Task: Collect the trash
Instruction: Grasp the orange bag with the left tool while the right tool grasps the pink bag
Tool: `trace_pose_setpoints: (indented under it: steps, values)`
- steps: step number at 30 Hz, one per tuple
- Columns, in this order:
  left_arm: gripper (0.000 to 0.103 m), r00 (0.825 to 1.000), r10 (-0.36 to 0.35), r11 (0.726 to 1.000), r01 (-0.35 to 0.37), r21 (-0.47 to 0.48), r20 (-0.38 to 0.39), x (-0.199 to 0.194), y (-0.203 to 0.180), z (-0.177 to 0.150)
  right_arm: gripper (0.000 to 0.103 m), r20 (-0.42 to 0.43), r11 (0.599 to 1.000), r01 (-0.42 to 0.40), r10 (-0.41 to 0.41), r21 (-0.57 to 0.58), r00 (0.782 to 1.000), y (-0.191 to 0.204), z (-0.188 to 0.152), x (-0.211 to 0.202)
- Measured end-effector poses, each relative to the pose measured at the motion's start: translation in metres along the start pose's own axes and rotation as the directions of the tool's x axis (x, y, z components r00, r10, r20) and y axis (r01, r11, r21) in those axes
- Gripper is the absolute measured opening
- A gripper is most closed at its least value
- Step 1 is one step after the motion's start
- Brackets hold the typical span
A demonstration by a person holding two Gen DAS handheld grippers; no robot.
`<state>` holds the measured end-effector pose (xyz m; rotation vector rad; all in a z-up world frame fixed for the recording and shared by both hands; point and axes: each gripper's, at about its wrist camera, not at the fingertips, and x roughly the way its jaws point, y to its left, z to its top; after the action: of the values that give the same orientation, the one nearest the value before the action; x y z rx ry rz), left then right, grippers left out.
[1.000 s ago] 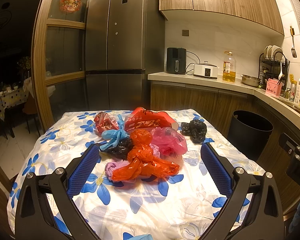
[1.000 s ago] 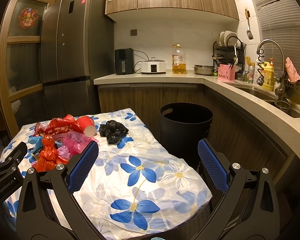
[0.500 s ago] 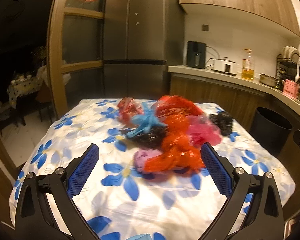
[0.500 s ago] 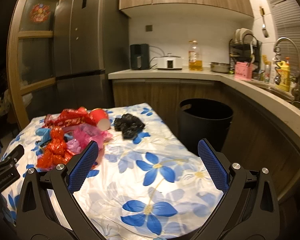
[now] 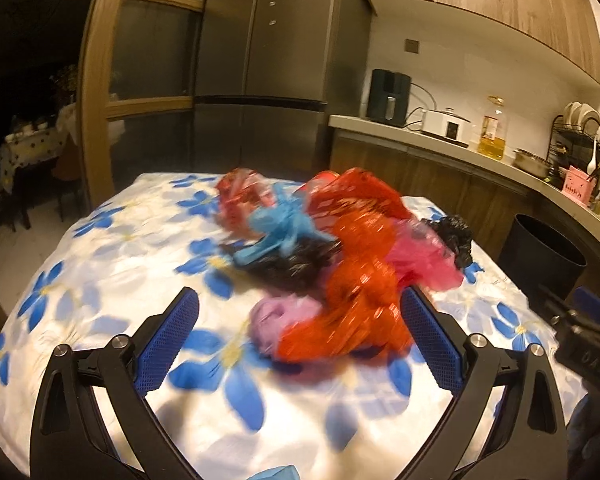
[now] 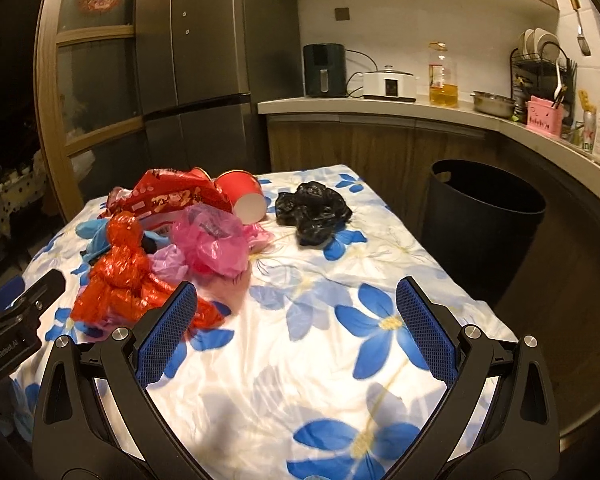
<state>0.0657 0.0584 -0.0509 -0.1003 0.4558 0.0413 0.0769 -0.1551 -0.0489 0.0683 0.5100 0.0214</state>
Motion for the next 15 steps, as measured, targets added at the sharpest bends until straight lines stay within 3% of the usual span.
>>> trace_pose_setpoints:
  steps: [5, 7, 10, 15]
  values:
    - [0.087, 0.998, -0.022, 0.999, 0.024, 0.041, -0.054, 0.031, -0.017, 0.001, 0.094, -0.016, 0.999, -0.048, 0.048, 0.007, 0.999, 0.002, 0.006, 0.022]
    - [0.077, 0.995, -0.025, 0.999, 0.029, 0.042, -0.096, 0.045, -0.021, -0.002, 0.089, -0.024, 0.998, -0.068, 0.068, 0.002, 0.997, 0.004, 0.008, 0.028]
    - [0.075, 0.991, -0.044, 0.999, 0.047, 0.023, -0.129, 0.054, -0.023, -0.005, 0.080, -0.041, 0.995, -0.102, 0.101, -0.014, 0.994, 0.011, 0.011, 0.043]
    - [0.046, 0.988, -0.051, 0.997, 0.059, 0.049, -0.143, 0.060, -0.028, -0.009, 0.062, -0.092, 0.985, -0.172, 0.171, -0.011, 0.981, 0.022, 0.015, 0.070]
